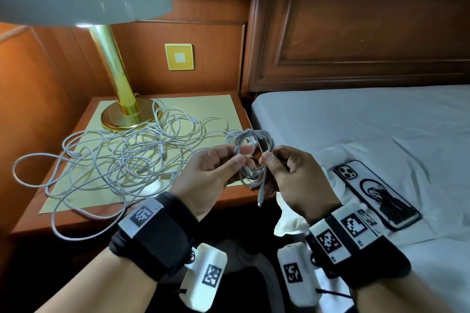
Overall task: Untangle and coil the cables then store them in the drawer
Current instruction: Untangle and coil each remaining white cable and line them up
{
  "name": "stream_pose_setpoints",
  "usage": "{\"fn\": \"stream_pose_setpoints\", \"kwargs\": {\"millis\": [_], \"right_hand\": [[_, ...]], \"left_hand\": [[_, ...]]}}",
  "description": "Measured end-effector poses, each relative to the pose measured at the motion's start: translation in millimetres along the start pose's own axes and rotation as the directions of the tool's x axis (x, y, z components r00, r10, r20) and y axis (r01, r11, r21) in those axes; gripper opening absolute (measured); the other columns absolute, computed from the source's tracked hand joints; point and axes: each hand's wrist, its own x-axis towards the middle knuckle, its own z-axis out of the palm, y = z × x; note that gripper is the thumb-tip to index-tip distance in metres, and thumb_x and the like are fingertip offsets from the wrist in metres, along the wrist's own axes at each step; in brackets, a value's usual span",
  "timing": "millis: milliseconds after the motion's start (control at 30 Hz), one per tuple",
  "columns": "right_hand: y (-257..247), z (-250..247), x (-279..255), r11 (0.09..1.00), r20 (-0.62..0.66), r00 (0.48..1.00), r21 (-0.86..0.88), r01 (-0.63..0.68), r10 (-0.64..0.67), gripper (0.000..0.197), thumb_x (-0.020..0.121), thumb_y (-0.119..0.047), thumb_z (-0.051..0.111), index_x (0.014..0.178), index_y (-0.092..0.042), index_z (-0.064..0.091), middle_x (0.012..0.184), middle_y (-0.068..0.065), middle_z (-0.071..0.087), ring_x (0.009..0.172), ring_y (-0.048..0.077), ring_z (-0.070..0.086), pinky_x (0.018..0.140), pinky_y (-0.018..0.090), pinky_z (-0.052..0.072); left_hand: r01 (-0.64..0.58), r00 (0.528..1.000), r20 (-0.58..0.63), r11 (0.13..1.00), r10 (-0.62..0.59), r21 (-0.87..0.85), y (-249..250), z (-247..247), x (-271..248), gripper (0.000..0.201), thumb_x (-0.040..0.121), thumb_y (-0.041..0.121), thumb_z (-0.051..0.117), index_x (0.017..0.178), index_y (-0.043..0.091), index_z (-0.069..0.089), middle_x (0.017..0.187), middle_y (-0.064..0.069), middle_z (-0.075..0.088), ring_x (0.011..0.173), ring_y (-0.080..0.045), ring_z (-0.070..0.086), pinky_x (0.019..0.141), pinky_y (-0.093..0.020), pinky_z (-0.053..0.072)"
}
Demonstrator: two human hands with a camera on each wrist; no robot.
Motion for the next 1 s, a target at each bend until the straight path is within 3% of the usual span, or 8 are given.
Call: {"fn": "stream_pose_setpoints", "kwargs": {"millis": [200, 300, 367, 467, 567, 733, 867, 1000], "right_hand": [[-2.0, 2.6, -3.3, 0.996, -0.028, 0.999, 0.078, 0.048, -0.046, 0.018, 0.098, -0.030, 0.059, 0.085, -0.018, 0.063, 0.068, 0.003, 0.070, 0.057, 0.015, 0.070, 0.056, 0.027, 0.059], [-1.3, 4.3, -1.7, 0.992, -0.039, 0.998, 0.118, 0.050, -0.046, 0.017, 0.098, -0.030, 0.059, 0.085, -0.020, 0.062, 0.064, 0.000, 0.069, 0.057, 0.017, 0.069, 0.058, 0.032, 0.061], [-0.2, 4.0, -0.9, 0.991, -0.043, 0.998, 0.129, 0.043, -0.037, 0.018, 0.098, -0.029, 0.059, 0.085, -0.017, 0.064, 0.063, 0.000, 0.069, 0.057, 0.019, 0.069, 0.058, 0.032, 0.060], [1.6, 3.7, -0.7, 0.990, -0.030, 1.000, 0.142, 0.009, -0.005, 0.018, 0.098, -0.026, 0.059, 0.086, -0.014, 0.067, 0.061, 0.003, 0.068, 0.059, 0.021, 0.069, 0.059, 0.031, 0.060], [7.0, 4.8, 0.7, 0.986, -0.002, 0.999, 0.157, -0.050, 0.050, 0.020, 0.098, -0.025, 0.061, 0.085, -0.014, 0.070, 0.061, 0.006, 0.068, 0.059, 0.020, 0.068, 0.063, 0.034, 0.060], [2.3, -1.3, -6.3, 0.973, -0.042, 0.988, 0.188, -0.135, 0.146, 0.020, 0.096, -0.022, 0.064, 0.084, -0.010, 0.074, 0.064, 0.011, 0.069, 0.061, 0.022, 0.067, 0.066, 0.041, 0.061], [-13.8, -15.5, -4.9, 0.981, -0.098, 0.982, 0.131, -0.146, 0.160, 0.022, 0.094, -0.023, 0.067, 0.082, -0.006, 0.073, 0.063, 0.010, 0.069, 0.060, 0.024, 0.066, 0.065, 0.041, 0.062], [-26.6, -20.9, 16.7, 0.994, -0.105, 0.988, 0.019, -0.110, 0.112, 0.019, 0.094, -0.022, 0.068, 0.086, -0.005, 0.072, 0.060, 0.005, 0.069, 0.058, 0.019, 0.067, 0.061, 0.036, 0.060]], "left_hand": [[-0.017, 0.993, -0.109, 0.961, 0.049, 0.278, -3.1, -10.0, -0.9, 0.018, 0.088, 0.024, 0.072, 0.103, 0.014, 0.071, 0.100, -0.014, 0.074, 0.091, -0.019, 0.067, 0.080, -0.036, 0.057], [-0.030, 0.990, -0.109, 0.904, 0.085, 0.427, -2.2, -17.7, -2.1, 0.039, 0.077, 0.050, 0.077, 0.105, 0.024, 0.072, 0.103, 0.002, 0.074, 0.091, -0.017, 0.068, 0.082, -0.040, 0.057], [-0.021, 0.989, -0.114, 0.861, 0.092, 0.508, 0.0, -21.4, -2.6, 0.038, 0.079, 0.053, 0.072, 0.106, 0.027, 0.072, 0.099, 0.007, 0.074, 0.086, -0.016, 0.067, 0.078, -0.041, 0.057], [-0.044, 0.983, -0.115, 0.795, 0.142, 0.606, 2.4, -24.2, -3.7, 0.013, 0.092, 0.035, 0.070, 0.100, 0.025, 0.072, 0.077, 0.009, 0.070, 0.060, -0.005, 0.056, 0.056, -0.024, 0.047], [-0.046, 0.979, -0.115, 0.727, 0.170, 0.685, 3.3, -27.8, -4.7, 0.008, 0.095, 0.029, 0.066, 0.096, 0.026, 0.073, 0.065, 0.018, 0.062, 0.046, -0.002, 0.042, 0.047, -0.012, 0.032], [-0.001, 0.987, -0.100, 0.640, 0.122, 0.768, 8.3, -53.4, -14.9, 0.012, 0.097, 0.033, 0.061, 0.101, 0.031, 0.073, 0.078, 0.014, 0.067, 0.052, -0.002, 0.047, 0.052, -0.013, 0.035], [0.087, 0.988, -0.139, 0.522, 0.061, 0.848, 10.5, -77.5, -19.3, 0.017, 0.097, 0.032, 0.062, 0.108, 0.025, 0.073, 0.092, 0.018, 0.068, 0.072, 0.005, 0.058, 0.058, -0.007, 0.036], [0.154, 0.979, -0.198, 0.471, 0.045, 0.869, 2.7, -86.9, -12.0, 0.018, 0.097, 0.030, 0.063, 0.110, 0.023, 0.072, 0.098, 0.010, 0.068, 0.080, -0.006, 0.059, 0.067, -0.022, 0.042]]}}
